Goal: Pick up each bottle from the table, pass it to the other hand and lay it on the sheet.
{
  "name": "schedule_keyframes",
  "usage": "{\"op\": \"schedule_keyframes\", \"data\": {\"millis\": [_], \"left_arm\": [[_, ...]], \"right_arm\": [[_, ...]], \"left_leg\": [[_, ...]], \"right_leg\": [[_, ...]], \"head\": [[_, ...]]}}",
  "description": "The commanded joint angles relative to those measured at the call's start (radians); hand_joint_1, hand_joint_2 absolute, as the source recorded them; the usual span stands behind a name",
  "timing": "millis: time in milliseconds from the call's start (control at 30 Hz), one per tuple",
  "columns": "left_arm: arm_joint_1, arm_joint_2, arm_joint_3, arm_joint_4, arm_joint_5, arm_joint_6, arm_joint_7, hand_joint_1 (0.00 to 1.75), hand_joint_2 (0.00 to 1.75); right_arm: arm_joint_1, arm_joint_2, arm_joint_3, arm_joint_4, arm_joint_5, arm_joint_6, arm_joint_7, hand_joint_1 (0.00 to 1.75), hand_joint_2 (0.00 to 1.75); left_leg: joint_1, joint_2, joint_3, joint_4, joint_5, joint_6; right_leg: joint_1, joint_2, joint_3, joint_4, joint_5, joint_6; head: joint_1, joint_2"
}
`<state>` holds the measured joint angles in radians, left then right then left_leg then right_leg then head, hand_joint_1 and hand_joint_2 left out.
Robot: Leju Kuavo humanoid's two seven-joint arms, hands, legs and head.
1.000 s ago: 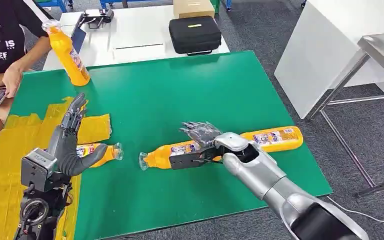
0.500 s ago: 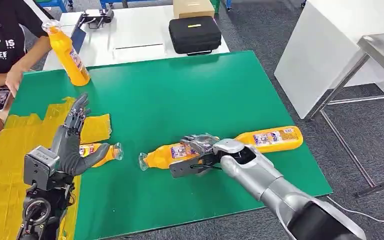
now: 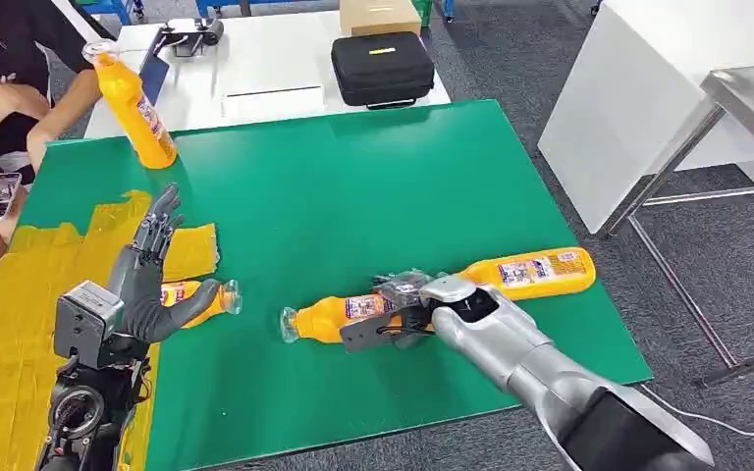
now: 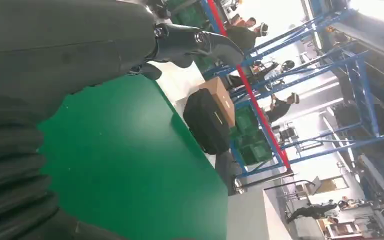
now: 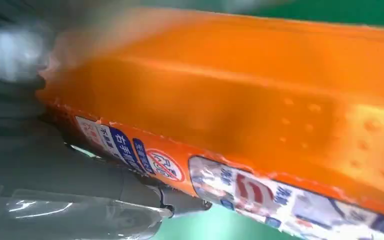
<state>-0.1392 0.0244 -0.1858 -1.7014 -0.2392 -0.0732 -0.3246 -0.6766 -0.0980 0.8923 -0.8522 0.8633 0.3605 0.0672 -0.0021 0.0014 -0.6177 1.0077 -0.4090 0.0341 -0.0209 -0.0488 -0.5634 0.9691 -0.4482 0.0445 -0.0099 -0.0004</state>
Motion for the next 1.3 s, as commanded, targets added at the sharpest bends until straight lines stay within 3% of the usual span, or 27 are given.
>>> {"op": "schedule_keyframes", "data": {"millis": [33, 133, 233, 400, 467, 600, 700, 733, 900, 1100, 1300], "left_arm": [[-0.044, -0.006, -0.008, 0.093, 0.004, -0.004, 0.005, 0.00, 1.75], [-0.041, -0.003, -0.008, 0.098, 0.007, 0.000, 0.005, 0.00, 1.75], [-0.035, -0.002, -0.005, 0.102, 0.008, 0.006, 0.001, 0.00, 1.75], [0.002, -0.007, 0.026, 0.045, 0.009, 0.026, -0.001, 0.00, 1.75], [0.011, -0.008, 0.033, 0.017, 0.013, 0.023, 0.015, 0.00, 1.75], [0.022, -0.003, 0.030, -0.013, 0.007, 0.019, 0.032, 0.00, 1.75], [0.026, 0.001, 0.017, -0.036, 0.033, -0.005, 0.051, 0.00, 1.75], [0.027, 0.008, 0.007, -0.051, 0.039, -0.017, 0.048, 0.00, 1.75], [0.020, 0.030, -0.046, -0.105, 0.055, -0.079, 0.083, 0.00, 1.75], [-0.047, 0.069, -0.126, -0.092, 0.202, -0.166, 0.164, 0.00, 1.75], [-0.118, 0.082, -0.188, -0.047, 0.158, -0.154, 0.177, 0.00, 1.75]], "right_arm": [[-0.012, 0.004, 0.068, 0.134, 0.030, -0.020, 0.009, 1.55, 1.75], [0.004, -0.002, 0.055, 0.117, 0.057, -0.049, 0.027, 1.71, 1.75], [0.011, -0.001, 0.036, 0.105, 0.059, -0.073, 0.033, 1.75, 1.75], [0.109, 0.022, -0.188, -0.107, -0.012, -0.340, 0.048, 1.75, 1.75], [0.124, 0.013, -0.208, -0.182, -0.023, -0.335, 0.064, 1.75, 1.75], [0.225, 0.046, -0.372, -0.375, -0.179, -0.544, -0.032, 1.75, 1.75], [0.271, 0.034, -0.406, -0.478, -0.183, -0.606, -0.014, 1.75, 1.75], [0.299, 0.044, -0.429, -0.526, -0.178, -0.682, -0.040, 1.75, 1.75], [0.384, 0.070, -0.480, -0.673, -0.342, -0.775, -0.161, 1.75, 1.75], [0.397, 0.094, -0.479, -0.697, -0.582, -0.787, -0.315, 1.75, 1.75], [0.385, 0.099, -0.477, -0.630, -0.671, -0.715, -0.338, 1.75, 1.75]], "left_leg": [[0.001, -0.002, 0.004, -0.001, 0.000, -0.002], [0.002, -0.004, 0.007, -0.002, 0.000, -0.002], [0.001, -0.002, 0.007, -0.002, 0.000, -0.002], [0.001, -0.001, 0.006, -0.001, -0.001, -0.002], [0.001, 0.000, 0.003, 0.000, -0.001, -0.001], [0.001, 0.001, 0.003, 0.000, -0.002, -0.002], [0.002, -0.001, 0.007, 0.000, -0.005, -0.004], [0.001, -0.003, 0.003, 0.000, -0.003, -0.003], [0.001, -0.002, 0.000, 0.001, -0.002, -0.002], [0.001, -0.003, 0.000, 0.001, -0.002, -0.002], [0.002, -0.003, 0.002, 0.000, -0.001, -0.003]], "right_leg": [[0.000, 0.001, 0.005, -0.002, -0.001, -0.002], [0.001, 0.001, 0.008, -0.004, -0.001, -0.003], [0.001, 0.001, 0.008, -0.003, -0.001, -0.002], [0.001, 0.002, 0.006, -0.002, -0.001, -0.002], [0.000, 0.002, 0.003, -0.001, -0.001, -0.002], [0.000, 0.005, 0.003, 0.000, -0.001, -0.002], [0.001, 0.005, 0.008, 0.000, -0.005, -0.005], [0.001, 0.002, 0.005, 0.000, -0.004, -0.003], [0.001, 0.001, 0.001, 0.000, -0.002, -0.002], [0.001, 0.001, 0.002, 0.000, -0.003, -0.003], [0.001, 0.001, 0.003, -0.001, -0.002, -0.004]], "head": [[0.000, 0.000], [0.000, 0.000], [0.000, 0.000], [0.000, 0.000], [0.000, 0.000], [0.000, 0.000], [0.000, 0.000], [0.000, 0.000], [0.000, 0.000], [0.000, 0.000], [0.000, 0.000]]}}
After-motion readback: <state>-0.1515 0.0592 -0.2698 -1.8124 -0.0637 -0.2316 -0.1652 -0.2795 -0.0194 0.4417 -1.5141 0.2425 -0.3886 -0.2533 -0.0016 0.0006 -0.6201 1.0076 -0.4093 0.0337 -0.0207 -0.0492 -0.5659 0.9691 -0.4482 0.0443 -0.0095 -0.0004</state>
